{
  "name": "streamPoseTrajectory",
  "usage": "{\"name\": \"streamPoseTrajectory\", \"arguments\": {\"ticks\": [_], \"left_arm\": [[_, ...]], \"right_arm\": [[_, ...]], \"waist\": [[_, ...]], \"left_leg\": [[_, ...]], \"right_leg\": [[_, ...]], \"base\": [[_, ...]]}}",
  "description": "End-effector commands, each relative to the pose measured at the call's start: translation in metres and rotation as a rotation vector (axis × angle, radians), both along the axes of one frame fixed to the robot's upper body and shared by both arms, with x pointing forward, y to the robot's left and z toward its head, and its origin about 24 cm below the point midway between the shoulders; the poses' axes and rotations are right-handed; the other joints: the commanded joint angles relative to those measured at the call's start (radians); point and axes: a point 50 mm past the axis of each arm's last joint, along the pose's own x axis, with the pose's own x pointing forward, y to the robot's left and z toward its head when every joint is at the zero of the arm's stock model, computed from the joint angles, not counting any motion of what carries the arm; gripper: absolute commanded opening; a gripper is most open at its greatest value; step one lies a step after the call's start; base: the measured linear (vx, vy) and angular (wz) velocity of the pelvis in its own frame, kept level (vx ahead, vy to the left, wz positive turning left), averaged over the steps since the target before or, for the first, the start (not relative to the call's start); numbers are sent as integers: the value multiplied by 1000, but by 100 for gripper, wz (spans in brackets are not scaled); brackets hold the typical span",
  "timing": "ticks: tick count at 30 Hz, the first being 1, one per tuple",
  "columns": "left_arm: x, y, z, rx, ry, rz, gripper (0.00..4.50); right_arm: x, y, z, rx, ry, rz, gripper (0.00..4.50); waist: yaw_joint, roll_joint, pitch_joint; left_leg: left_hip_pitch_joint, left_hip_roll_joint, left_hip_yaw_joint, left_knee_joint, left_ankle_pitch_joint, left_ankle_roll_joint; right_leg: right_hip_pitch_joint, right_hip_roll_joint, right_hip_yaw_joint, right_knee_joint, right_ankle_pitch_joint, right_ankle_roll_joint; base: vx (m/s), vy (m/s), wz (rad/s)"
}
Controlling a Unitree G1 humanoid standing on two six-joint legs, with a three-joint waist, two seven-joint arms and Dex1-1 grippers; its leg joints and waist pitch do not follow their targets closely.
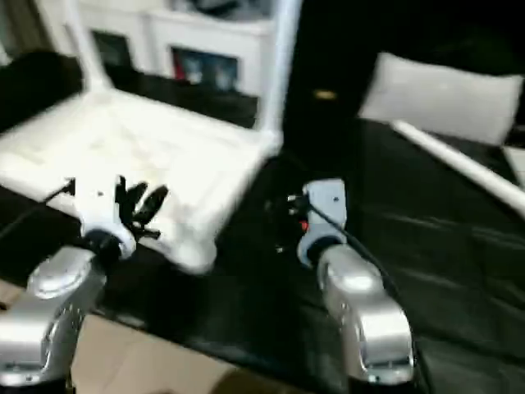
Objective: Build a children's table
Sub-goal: Move to table
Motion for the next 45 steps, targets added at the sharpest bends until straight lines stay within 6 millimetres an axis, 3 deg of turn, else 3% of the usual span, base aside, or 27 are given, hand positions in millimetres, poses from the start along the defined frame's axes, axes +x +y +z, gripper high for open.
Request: {"name": "streamPoseTrajectory", "arguments": {"ticks": [1,2,3,4,5,6,7,8,9,10,11,12,13,14,15,16,17,18,22,24,27,30,33,37,40,43,45], "left_arm": [[0,-3,4,9,-20,-8,185],[0,-3,4,9,-20,-8,185],[0,-3,4,12,-20,-5,185],[1,-2,5,2,-23,-1,185],[2,-2,5,5,-24,1,185],[2,-1,5,8,-25,2,185],[2,-1,5,14,-26,4,185],[2,0,5,28,-23,6,185],[3,2,5,44,-25,11,185],[3,2,5,41,-18,20,185],[3,2,4,46,-11,20,185],[5,1,3,68,4,11,185],[5,0,3,74,2,1,185],[5,-1,4,75,-3,-1,185],[5,-1,5,71,-13,3,185],[6,-2,5,60,-15,4,185],[6,-2,5,60,-15,4,185],[5,-3,4,66,-14,-1,185],[4,-6,2,71,-8,-8,185],[4,-8,3,42,-11,-8,185],[4,-11,5,25,-18,-26,185],[3,-11,6,25,-21,-35,185],[1,-9,2,32,-5,-30,185],[0,-7,2,24,0,-27,185],[0,-9,1,23,3,-31,185],[0,-12,1,25,5,-47,185],[0,-14,1,20,4,-52,185]], "right_arm": [[2,-5,2,-2,-9,-11,450],[2,-5,2,-2,-9,-11,450],[2,-6,2,-5,-10,-10,450],[2,-5,2,2,-5,-9,450],[2,-5,2,1,-4,-7,450],[2,-5,1,0,-4,-5,450],[3,-4,1,-3,-4,-2,450],[2,-4,1,-4,-4,2,450],[2,-4,1,-3,-2,4,450],[3,-4,1,-2,-1,3,450],[3,-4,1,0,-2,3,450],[3,-5,3,17,-5,-10,450],[3,-5,3,24,-4,-22,450],[3,-6,2,24,-3,-25,450],[3,-7,2,20,-2,-27,450],[2,-8,1,16,-2,-27,450],[2,-8,1,16,-2,-27,450],[2,-9,1,15,-2,-27,450],[1,-10,2,12,-7,-29,450],[1,-10,3,9,-10,-35,450],[1,-13,3,-2,-1,-55,450],[1,-14,1,-8,10,-58,450],[0,-13,1,2,19,-53,450],[0,-12,2,19,15,-49,450],[0,-12,3,12,13,-48,450],[0,-12,4,5,8,-48,450],[0,-14,5,-7,9,-59,450]], "waist": [[29,-29,-54],[23,-32,-38],[22,-26,-37],[13,-3,-30],[-2,32,-24],[-7,53,-28],[-34,80,-45],[-37,76,-45],[-35,72,-39],[-29,68,-37],[-25,46,-45],[4,29,-60],[13,3,-45],[44,-4,-44],[40,-19,-41],[49,-2,-37],[48,4,-32],[46,5,-30],[38,25,-27],[31,38,-29],[20,47,-34],[17,47,-32],[10,38,-31],[-3,37,-9],[-7,35,-11],[-7,40,-30],[-5,48,-37]], "left_leg": [[-13,-67,69,113,-108,93],[-20,-61,66,107,-135,-14],[-7,-60,64,99,-153,-36],[18,-45,53,56,-174,-29],[55,-3,36,-24,-159,3],[92,52,11,-78,-119,5],[114,281,-136,-220,-115,75],[116,252,-125,-209,-52,102],[117,232,-117,-203,-14,144],[113,180,-92,-187,67,259],[90,95,-48,-154,91,288],[35,-23,27,-65,84,229],[-3,-45,50,-24,41,163],[15,-18,42,-56,46,-20],[14,-16,45,-78,39,-66],[19,-8,46,-109,30,-120],[25,-3,50,-118,-12,-161],[25,-1,51,-125,-28,-179],[39,23,54,-163,-117,-232],[44,33,48,-176,-184,-242],[52,51,36,-196,-224,-244],[56,51,41,-199,-238,-244],[69,47,50,-200,-349,-226],[120,32,59,-191,-516,-191],[114,31,59,-195,-482,-177],[89,31,69,-200,-294,-135],[98,31,76,-200,-204,-104]], "right_leg": [[75,-102,61,-197,28,-567],[79,-99,45,-194,-50,-485],[76,-100,46,-201,-93,-448],[79,-102,47,-229,-212,-374],[75,-69,10,-264,-327,-226],[68,-26,-31,-264,-301,-142],[24,14,-63,-36,-221,17],[-25,10,-44,55,-166,42],[-44,7,-27,71,-124,19],[-37,-5,3,44,-51,-35],[6,-11,32,-41,17,-111],[56,-48,56,-138,82,-267],[80,-100,82,-180,15,-249],[68,-93,81,-182,-208,-113],[70,-69,73,-179,-273,-34],[72,-52,67,-184,-381,95],[58,-34,67,-193,-477,174],[55,-28,63,-195,-505,185],[39,10,33,-182,-409,84],[38,15,27,-170,-385,27],[46,15,25,-155,-162,-76],[48,12,26,-157,-122,-101],[61,5,25,-176,-266,-82],[51,15,2,-220,-556,-59],[76,9,6,-220,-549,-61],[127,13,23,-198,-316,-138],[139,18,18,-191,-202,-181]], "base": [[-94,-280,-3],[-87,-289,-1],[-87,-289,-1],[-97,-229,2],[-102,-207,12],[-102,-207,12],[-101,-206,1],[-96,-195,-2],[-96,-195,-2],[-84,-211,6],[-88,-250,-2],[-88,-250,-2],[-92,-272,-10],[-99,-268,-10],[-99,-268,-10],[-97,-226,-6],[-76,-161,-5],[-76,-161,-5],[-43,-43,-3],[-41,56,1],[-7,91,-2],[3,80,-2],[3,19,-1],[0,0,0],[26,1,-1],[81,4,1],[73,10,-1]]}}
